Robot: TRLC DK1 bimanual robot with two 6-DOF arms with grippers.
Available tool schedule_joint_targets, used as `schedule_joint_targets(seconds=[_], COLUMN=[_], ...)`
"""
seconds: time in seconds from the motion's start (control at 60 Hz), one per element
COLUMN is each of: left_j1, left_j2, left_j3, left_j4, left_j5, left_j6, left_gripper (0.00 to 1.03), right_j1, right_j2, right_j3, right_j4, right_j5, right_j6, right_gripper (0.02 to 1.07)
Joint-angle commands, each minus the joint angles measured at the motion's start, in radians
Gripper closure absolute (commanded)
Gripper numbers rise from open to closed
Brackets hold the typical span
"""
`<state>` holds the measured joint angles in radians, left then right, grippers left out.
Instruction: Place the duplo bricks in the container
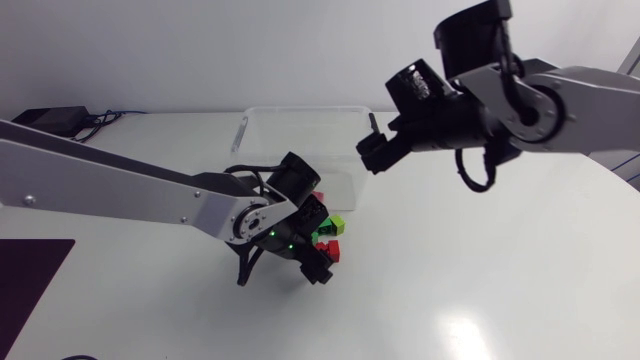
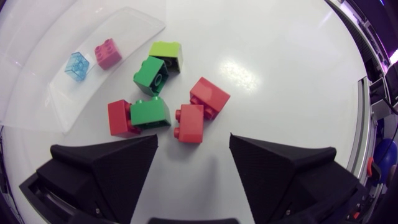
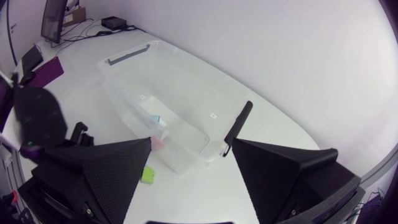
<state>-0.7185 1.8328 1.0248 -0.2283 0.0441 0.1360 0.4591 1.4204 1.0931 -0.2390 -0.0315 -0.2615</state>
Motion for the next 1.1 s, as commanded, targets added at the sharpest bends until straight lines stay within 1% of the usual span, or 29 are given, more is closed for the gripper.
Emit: schedule_joint_targets(seconds=[0.0, 0.067, 0.217, 0.3, 0.35, 0.4, 0.45, 0.5, 0.533, 0.567, 0.617, 0.7, 0.767, 0.883, 1.0, 1.083], left_j1=[0.011, 0.014, 0.017, 0.025, 0.028, 0.030, 0.030, 0.030, 0.030, 0.028, 0.028, 0.021, 0.011, 0.007, 0.024, 0.033], left_j2=[0.031, 0.039, 0.079, 0.097, 0.105, 0.115, 0.131, 0.143, 0.149, 0.154, 0.155, 0.148, 0.121, 0.039, -0.095, -0.208], left_j3=[0.029, 0.041, 0.115, 0.147, 0.159, 0.169, 0.172, 0.169, 0.166, 0.162, 0.161, 0.156, 0.135, 0.081, 0.031, -0.003], left_j4=[0.009, 0.009, -0.088, -0.125, -0.134, -0.149, -0.157, -0.158, -0.158, -0.158, -0.158, -0.158, -0.158, -0.158, -0.203, -0.220], left_j5=[-0.001, -0.001, -0.001, -0.001, -0.001, -0.001, -0.001, -0.001, -0.001, -0.001, -0.001, 0.000, 0.000, -0.001, 0.000, 0.000], left_j6=[0.017, 0.011, 0.004, 0.001, -0.009, -0.012, -0.012, -0.010, -0.009, -0.010, -0.012, -0.010, -0.010, -0.010, -0.007, -0.007], left_gripper=[0.25, 0.27, 0.27, 0.27, 0.34, 0.43, 0.49, 0.51, 0.54, 0.62, 0.68, 0.74, 0.77, 0.77, 0.77, 0.77], right_j1=[0.023, 0.033, 0.044, 0.055, 0.062, 0.064, 0.066, 0.067, 0.069, 0.070, 0.072, 0.081, 0.081, 0.096, 0.112, 0.136], right_j2=[-0.103, -0.175, -0.304, -0.348, -0.374, -0.393, -0.405, -0.423, -0.429, -0.433, -0.431, -0.414, -0.382, -0.290, -0.150, -0.038], right_j3=[-0.107, -0.160, -0.274, -0.331, -0.361, -0.384, -0.398, -0.417, -0.426, -0.444, -0.467, -0.498, -0.512, -0.516, -0.475, -0.412], right_j4=[-0.036, -0.065, -0.105, -0.106, -0.106, -0.108, -0.112, -0.115, -0.115, -0.115, -0.103, -0.082, -0.065, -0.025, 0.035, 0.040], right_j5=[-0.015, -0.019, -0.025, -0.028, -0.028, -0.028, -0.030, -0.030, -0.030, -0.031, -0.031, -0.038, -0.067, -0.108, -0.108, -0.096], right_j6=[0.016, 0.019, 0.028, 0.045, 0.054, 0.061, 0.068, 0.073, 0.074, 0.079, 0.080, 0.080, 0.077, 0.053, 0.039, 0.064], right_gripper=[0.08, 0.08, 0.08, 0.08, 0.08, 0.08, 0.08, 0.08, 0.08, 0.08, 0.08, 0.08, 0.08, 0.08, 0.08, 0.08])
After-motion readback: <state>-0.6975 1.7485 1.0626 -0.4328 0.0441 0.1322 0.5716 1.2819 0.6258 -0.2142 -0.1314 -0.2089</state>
